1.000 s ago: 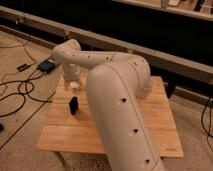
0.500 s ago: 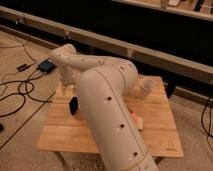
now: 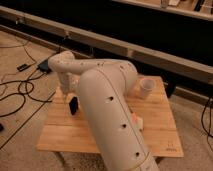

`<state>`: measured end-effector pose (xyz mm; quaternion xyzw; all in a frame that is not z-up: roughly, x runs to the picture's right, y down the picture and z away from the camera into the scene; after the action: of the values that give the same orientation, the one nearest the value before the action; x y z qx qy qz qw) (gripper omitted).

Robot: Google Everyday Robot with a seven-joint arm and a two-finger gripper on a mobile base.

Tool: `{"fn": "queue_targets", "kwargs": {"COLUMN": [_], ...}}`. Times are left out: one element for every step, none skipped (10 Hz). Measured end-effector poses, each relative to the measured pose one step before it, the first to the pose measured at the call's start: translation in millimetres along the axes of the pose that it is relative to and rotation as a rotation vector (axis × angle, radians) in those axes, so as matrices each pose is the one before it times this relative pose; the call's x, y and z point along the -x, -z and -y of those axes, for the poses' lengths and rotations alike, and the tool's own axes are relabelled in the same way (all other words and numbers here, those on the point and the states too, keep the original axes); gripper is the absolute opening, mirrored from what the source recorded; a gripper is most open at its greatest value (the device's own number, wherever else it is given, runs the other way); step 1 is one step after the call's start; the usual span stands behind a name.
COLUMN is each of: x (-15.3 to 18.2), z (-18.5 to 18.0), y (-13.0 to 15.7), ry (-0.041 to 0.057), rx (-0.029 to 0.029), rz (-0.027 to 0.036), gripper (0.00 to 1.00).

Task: Knock the eraser over

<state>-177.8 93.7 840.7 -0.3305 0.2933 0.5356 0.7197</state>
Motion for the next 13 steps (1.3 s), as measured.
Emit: {"fn": "queue_targets", "kwargs": {"x": [-10.32, -12.07, -13.32, -9.03, -9.4, -9.9, -6.95, -8.43, -4.46, -3.04, -0.29, 0.19, -0.19], "z": [4.56, 7.23, 8.15, 5.94, 5.95, 6.19, 4.06, 4.62, 2.63, 1.23, 1.8, -0.26, -2.28], "y": [-0.63, 1.02, 1.52, 1.24, 1.49, 1.01, 0.97, 0.41, 0.66, 2.67, 0.26, 0.14, -0.03], "ry": [-0.00738, -0.0111, -0.01363, -0.01263, -0.01605, -0.01826, -0.01378, -0.01684, -0.01072, -0.01555, -0.0055, 0.00034, 0.00402], "rx": [-0.01204, -0.01426, -0.01141, -0.00508, -0.00223, -0.00272, 0.00072, 0.00224, 0.00328, 0.01847, 0.00426, 0.0001, -0.00044], "rz": [-0.00953, -0.00533, -0.0044, -0.00194, -0.00134, -0.00265, -0.00075, -0.00066, 0.00366, 0.01943, 0.00464, 0.00054, 0.00005], "gripper": [0.65, 0.65, 0.65, 0.65, 0.65, 0.65, 0.65, 0.65, 0.65, 0.65, 0.65, 0.65, 0.65]}}
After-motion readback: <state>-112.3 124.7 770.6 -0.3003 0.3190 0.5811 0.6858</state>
